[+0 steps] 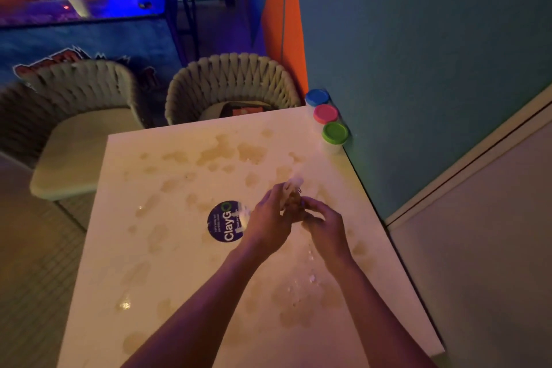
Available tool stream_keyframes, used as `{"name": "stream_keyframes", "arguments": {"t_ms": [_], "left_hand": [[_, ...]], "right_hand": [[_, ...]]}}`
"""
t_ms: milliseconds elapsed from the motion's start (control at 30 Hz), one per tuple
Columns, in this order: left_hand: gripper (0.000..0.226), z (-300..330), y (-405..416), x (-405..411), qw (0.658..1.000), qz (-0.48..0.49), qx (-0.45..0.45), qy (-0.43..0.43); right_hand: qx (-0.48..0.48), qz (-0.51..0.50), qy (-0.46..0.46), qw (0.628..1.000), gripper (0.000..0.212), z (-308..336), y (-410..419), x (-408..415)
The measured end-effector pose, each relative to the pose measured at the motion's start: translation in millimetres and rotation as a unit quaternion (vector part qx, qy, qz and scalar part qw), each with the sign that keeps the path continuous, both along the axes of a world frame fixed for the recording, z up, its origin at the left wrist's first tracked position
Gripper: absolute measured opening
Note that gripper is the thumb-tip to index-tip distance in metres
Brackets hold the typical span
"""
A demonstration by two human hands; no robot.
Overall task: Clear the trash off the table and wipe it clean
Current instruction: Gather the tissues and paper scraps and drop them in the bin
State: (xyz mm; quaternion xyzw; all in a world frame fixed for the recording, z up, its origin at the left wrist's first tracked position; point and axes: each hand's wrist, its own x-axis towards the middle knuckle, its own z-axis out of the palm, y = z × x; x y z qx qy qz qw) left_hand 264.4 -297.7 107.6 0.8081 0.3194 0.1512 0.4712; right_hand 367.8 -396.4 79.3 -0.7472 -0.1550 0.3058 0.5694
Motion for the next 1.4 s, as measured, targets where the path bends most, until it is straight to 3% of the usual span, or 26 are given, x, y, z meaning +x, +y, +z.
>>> {"name": "stream_keyframes", "arguments": {"t_ms": [533, 833, 1167, 1400], "left_hand": [[0.047, 13, 17, -171, 0.999, -0.017, 0.033, -0.029], [0.021, 9, 3, -233, 0.998, 0.056, 0.029, -0.009], [0.039, 10, -42, -292, 0.993, 0.114, 0.009, 0.023], [0.034, 4, -60, -328, 0.992, 0.121, 0.003, 0.038]], "right_hand": [[0.016, 0.020, -0.019, 0.999, 0.034, 11, 11, -167], [-0.003, 0.085, -0.009, 0.996, 0.034, 10, 6, -216], [-0.023, 0.154, 0.012, 0.988, 0.025, 5, -21, -265], [-0.038, 0.169, 0.011, 0.985, 0.024, 0, -36, -303]]}}
